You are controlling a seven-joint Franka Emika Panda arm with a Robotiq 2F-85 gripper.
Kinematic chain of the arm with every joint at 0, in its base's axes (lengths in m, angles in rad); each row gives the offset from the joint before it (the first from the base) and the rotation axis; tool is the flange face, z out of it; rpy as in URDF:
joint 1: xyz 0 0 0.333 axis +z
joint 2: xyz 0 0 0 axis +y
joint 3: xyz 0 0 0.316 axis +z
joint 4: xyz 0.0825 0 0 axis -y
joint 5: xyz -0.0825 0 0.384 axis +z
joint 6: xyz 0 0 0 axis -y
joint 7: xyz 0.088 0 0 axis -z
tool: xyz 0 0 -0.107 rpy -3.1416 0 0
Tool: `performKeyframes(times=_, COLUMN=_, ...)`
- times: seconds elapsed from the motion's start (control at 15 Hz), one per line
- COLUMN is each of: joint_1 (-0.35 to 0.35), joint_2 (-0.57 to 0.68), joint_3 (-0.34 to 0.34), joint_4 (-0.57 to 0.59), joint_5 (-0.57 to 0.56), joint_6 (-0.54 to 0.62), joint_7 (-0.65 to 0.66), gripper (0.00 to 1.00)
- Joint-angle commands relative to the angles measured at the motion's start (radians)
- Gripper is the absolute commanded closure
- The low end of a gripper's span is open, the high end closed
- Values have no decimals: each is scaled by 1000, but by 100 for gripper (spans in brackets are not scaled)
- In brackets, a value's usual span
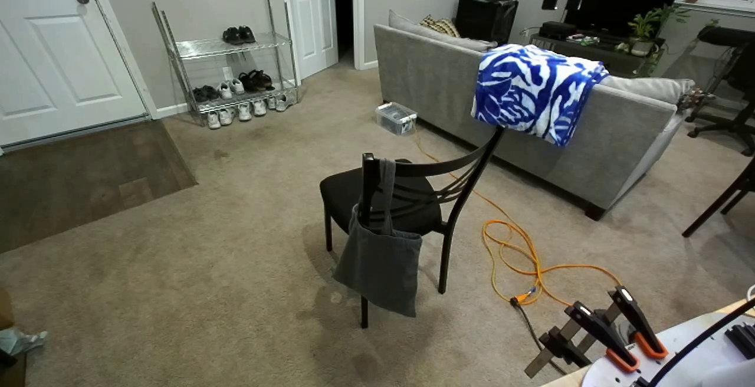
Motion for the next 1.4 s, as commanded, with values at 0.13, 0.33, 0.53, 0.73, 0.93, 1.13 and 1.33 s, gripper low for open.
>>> performKeyframes(times=0.13, joint_1=6, joint_2=110, joint_3=52, joint_4=97, joint_5=-102, joint_6=-6, joint_7=-28, gripper=0)
performKeyframes(times=0.33, joint_1=12, joint_2=142, joint_3=70, joint_4=116, joint_5=-147, joint_6=-11, joint_7=-28, gripper=0)
performKeyframes(times=0.53, joint_1=6, joint_2=142, joint_3=75, joint_4=107, joint_5=-137, joint_6=-3, joint_7=-5, gripper=0)
performKeyframes(times=0.73, joint_1=6, joint_2=149, joint_3=79, joint_4=114, joint_5=-140, joint_6=-3, joint_7=-5, gripper=0)
performKeyframes(times=0.93, joint_1=6, joint_2=149, joint_3=79, joint_4=114, joint_5=-140, joint_6=-4, joint_7=-5, gripper=0)
performKeyframes(times=1.13, joint_1=6, joint_2=149, joint_3=79, joint_4=114, joint_5=-140, joint_6=-4, joint_7=-5, gripper=0)
performKeyframes(times=1.33, joint_1=6, joint_2=149, joint_3=79, joint_4=114, joint_5=-140, joint_6=-4, joint_7=-5, gripper=0)
